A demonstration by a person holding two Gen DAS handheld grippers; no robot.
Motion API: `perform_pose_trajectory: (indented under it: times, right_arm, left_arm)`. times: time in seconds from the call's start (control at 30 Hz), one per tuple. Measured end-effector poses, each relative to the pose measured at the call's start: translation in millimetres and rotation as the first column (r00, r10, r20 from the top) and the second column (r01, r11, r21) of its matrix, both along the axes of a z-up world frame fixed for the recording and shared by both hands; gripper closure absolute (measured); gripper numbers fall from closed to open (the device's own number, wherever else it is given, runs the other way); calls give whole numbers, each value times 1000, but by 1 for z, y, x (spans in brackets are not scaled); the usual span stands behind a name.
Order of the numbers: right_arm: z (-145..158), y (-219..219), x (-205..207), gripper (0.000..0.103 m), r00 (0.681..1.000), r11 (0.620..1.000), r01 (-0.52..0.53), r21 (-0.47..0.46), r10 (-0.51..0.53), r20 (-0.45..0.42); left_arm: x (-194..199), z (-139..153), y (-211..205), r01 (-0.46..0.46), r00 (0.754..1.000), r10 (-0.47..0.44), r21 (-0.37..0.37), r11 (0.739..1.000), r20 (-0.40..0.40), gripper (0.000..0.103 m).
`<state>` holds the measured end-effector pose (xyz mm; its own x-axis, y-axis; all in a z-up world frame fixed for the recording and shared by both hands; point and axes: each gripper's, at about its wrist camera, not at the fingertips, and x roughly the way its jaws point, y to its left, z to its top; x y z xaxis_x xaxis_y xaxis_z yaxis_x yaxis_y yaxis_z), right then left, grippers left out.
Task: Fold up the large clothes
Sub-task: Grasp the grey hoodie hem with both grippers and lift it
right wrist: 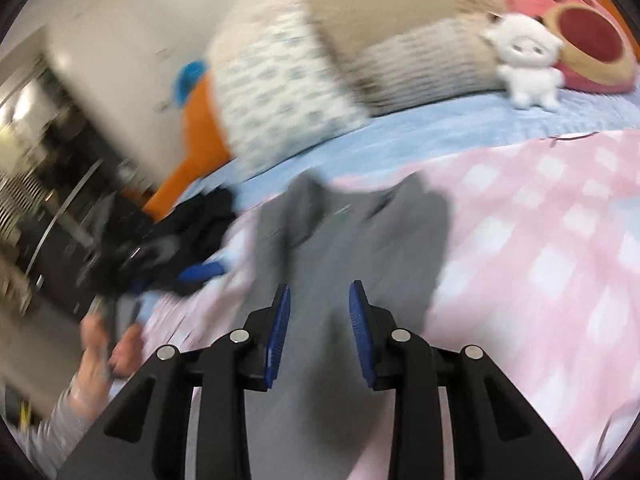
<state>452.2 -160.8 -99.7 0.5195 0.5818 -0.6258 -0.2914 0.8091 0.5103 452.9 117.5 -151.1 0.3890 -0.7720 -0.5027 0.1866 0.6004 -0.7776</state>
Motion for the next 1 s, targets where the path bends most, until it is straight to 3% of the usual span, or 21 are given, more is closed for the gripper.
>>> perform_pose_trajectory:
  times: [0.13,0.17,0.3,0.43,0.5,0.53,0.63,0.73,0.77,0.8,0.87,0.93,1.0]
  right_arm:
    - [-36,2,57,71,995,999,46,3,-45,-86]
    - [-45,6,66,71,994,999,43,-3,-43,-102]
    - [-81,14,75,73,984,998,54,-16,-56,-171]
    - [-76,23,79,72,986,997,64,-48,-71,-149]
    - [-58,26,71,57,991,996,41,-76,-50,-124]
    - [-43,27,63,53,995,998,14,-67,-20,-99]
    - [19,27,9,39,992,987,-89,-135,99,72]
    - [82,25,-76,24,939,950,-214,-229,264,218]
    - [100,20,-113,17,918,936,-262,-235,316,239]
    - [108,17,-131,13,915,932,-277,-235,330,232]
    - [121,6,-184,13,924,926,-324,-195,354,145]
    - [123,-6,-235,13,940,935,-333,-126,340,40]
    - [116,-14,-267,13,947,945,-320,-68,318,-40]
  left_arm:
    - [39,0,1,-29,999,30,-55,998,24,21]
    - [46,2,-5,-40,999,41,-36,999,32,21]
    - [79,-24,-18,-81,995,89,179,980,-35,22]
    - [94,-41,-37,-65,996,82,329,942,-37,28]
    - [92,-27,-49,-52,998,64,380,924,-17,28]
    - [84,-14,-52,-48,999,51,373,927,1,28]
    - [30,47,-54,-16,992,-28,333,943,127,27]
    - [-54,108,-64,54,941,-179,396,917,286,10]
    - [-97,127,-66,105,909,-260,424,899,325,8]
    - [-121,134,-69,150,896,-311,443,884,317,8]
    - [-181,136,-67,269,899,-392,458,847,197,8]
    - [-223,126,-60,334,909,-406,420,844,92,8]
    - [-264,106,-46,355,930,-367,352,866,-35,8]
